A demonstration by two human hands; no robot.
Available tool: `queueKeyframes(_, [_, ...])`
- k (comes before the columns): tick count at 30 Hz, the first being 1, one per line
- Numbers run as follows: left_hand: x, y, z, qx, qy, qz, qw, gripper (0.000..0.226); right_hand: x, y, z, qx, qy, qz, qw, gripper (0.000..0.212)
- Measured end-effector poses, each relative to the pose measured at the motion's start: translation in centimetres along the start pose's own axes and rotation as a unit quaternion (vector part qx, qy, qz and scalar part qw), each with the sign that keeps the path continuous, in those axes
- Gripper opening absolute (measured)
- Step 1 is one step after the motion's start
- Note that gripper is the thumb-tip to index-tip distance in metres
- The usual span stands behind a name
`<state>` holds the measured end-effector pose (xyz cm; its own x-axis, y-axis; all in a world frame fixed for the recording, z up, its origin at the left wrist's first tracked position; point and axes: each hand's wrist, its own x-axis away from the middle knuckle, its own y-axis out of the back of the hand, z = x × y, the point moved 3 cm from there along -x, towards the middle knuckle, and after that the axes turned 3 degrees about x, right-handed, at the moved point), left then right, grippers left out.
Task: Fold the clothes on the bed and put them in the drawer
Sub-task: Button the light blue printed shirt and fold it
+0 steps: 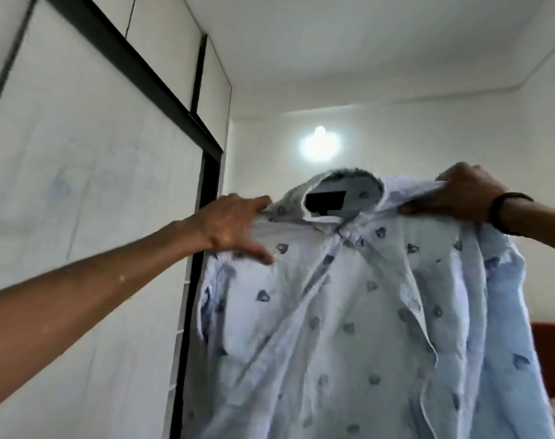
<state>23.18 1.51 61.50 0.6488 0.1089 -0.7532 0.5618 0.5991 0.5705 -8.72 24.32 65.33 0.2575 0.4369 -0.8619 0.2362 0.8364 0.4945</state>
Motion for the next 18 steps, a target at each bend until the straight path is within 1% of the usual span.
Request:
queueKeyframes(1, [0.2,-0.6,1.1,-0.012,0.014,0.005,1.000,0.082,0.2,0.4,-0.2,-0.010,-0.012,-0.011,1.000,0.107])
queueKeyframes(4, [1.2,-2.0,3.1,0.032,0.029,0.008,0.999,0.065,1.3,0.3,0.5,-0.002,0.014,0.049,0.999,0.109])
queueKeyframes(5, [1.5,-2.0,3.1,0.058,0.032,0.000,0.998,0.068,1.7,0.4,0.5,-0.010,0.026,0.054,0.998,0.106])
queueKeyframes(7, [1.9,-1.1,3.1,0.115,0.045,-0.031,0.992,0.073,2.0,1.1,-0.1,-0.070,0.039,0.024,0.996,0.099])
queueKeyframes(8, [2.1,-0.4,3.3,0.151,0.056,-0.056,0.985,0.072,2.6,1.2,-0.3,-0.087,0.056,0.020,0.994,0.092])
queueKeyframes(9, [2.2,0.4,3.6,0.193,0.068,-0.077,0.976,0.071,3.5,1.1,-0.2,-0.071,0.084,0.044,0.993,0.080])
queueKeyframes(10, [2.3,1.0,4.0,0.228,0.077,-0.091,0.966,0.071,4.6,0.6,-0.1,-0.042,0.115,0.083,0.989,0.074])
queueKeyframes(11, [2.3,1.7,4.1,0.246,0.080,-0.100,0.961,0.070,5.5,0.1,0.3,-0.013,0.143,0.114,0.983,0.077])
queueKeyframes(12, [2.4,2.1,4.0,0.256,0.085,-0.105,0.957,0.068,6.2,-0.2,0.5,0.006,0.166,0.114,0.979,0.079])
queueKeyframes(13, [2.4,2.4,3.7,0.261,0.090,-0.114,0.954,0.063,6.3,-0.1,0.5,0.004,0.173,0.077,0.982,0.078])
queueKeyframes(14, [2.3,3.0,3.4,0.265,0.088,-0.132,0.951,0.056,6.1,0.6,0.4,-0.018,0.172,0.023,0.985,0.074])
queueKeyframes(16, [1.9,5.0,2.6,0.262,0.076,-0.185,0.944,0.046,5.4,2.6,0.7,-0.066,0.167,-0.065,0.982,0.064])
queueKeyframes(18, [1.6,8.1,1.9,0.241,0.054,-0.245,0.938,0.043,4.7,4.9,1.4,-0.074,0.162,-0.102,0.979,0.060])
